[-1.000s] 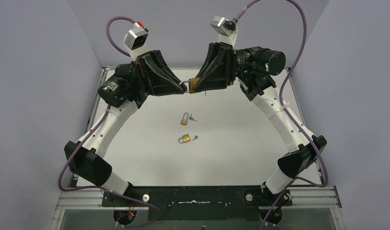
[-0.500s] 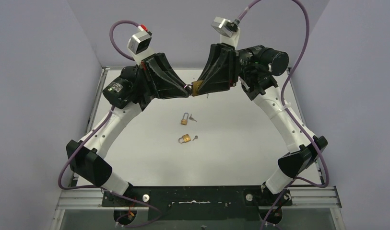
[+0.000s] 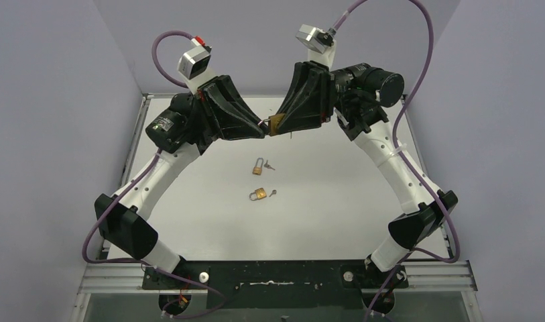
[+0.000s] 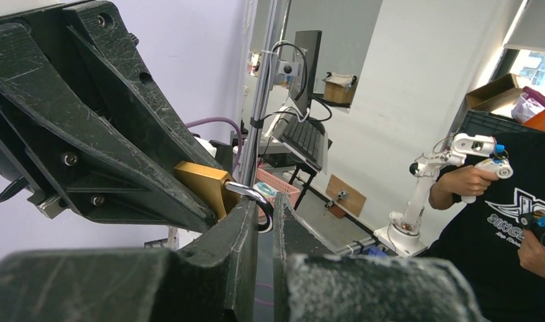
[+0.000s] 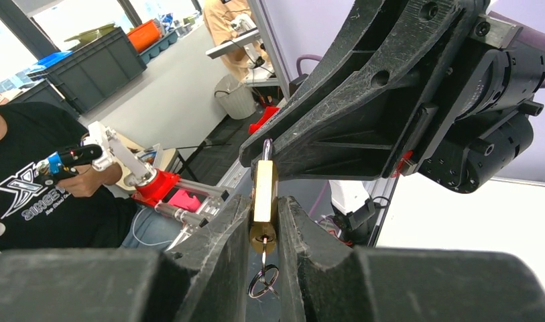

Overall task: Lock with the key
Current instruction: Lock the lock.

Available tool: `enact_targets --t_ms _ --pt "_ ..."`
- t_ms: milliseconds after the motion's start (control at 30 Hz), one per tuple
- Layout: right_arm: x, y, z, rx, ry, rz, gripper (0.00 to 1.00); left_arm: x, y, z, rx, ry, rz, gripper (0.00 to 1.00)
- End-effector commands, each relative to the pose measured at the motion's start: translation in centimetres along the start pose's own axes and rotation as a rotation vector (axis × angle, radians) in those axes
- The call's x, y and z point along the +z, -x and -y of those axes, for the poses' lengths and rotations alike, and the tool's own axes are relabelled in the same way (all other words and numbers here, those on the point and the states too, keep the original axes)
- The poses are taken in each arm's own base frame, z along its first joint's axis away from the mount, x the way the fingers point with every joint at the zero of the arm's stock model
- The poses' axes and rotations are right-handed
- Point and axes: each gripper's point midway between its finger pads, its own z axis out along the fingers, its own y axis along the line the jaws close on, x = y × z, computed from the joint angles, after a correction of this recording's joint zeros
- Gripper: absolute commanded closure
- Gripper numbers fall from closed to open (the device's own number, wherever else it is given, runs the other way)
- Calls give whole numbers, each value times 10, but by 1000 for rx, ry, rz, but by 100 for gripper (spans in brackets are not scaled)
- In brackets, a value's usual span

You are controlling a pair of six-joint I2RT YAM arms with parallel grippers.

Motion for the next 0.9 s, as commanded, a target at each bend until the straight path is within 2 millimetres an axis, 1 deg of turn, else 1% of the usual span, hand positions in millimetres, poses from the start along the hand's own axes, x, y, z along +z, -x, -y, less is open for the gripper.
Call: enact_targets --t_ms 0,133,333,500,633,867 --pt "36 13 -11 12 84 107 100 -22 -37 -101 -287 170 -43 100" --pt "34 10 -6 5 65 116 100 -23 -31 -97 -275 154 -39 100" --pt "28 4 10 -13 13 128 100 -23 -19 -90 -250 147 -34 100" --pt "20 7 14 -49 -11 140 100 -22 -8 -81 -239 125 -35 100" --pt "13 7 21 -57 -20 144 100 -23 2 -73 -216 132 -53 100" --pt "9 10 28 -84 -2 158 100 -21 4 -68 -198 140 -80 100"
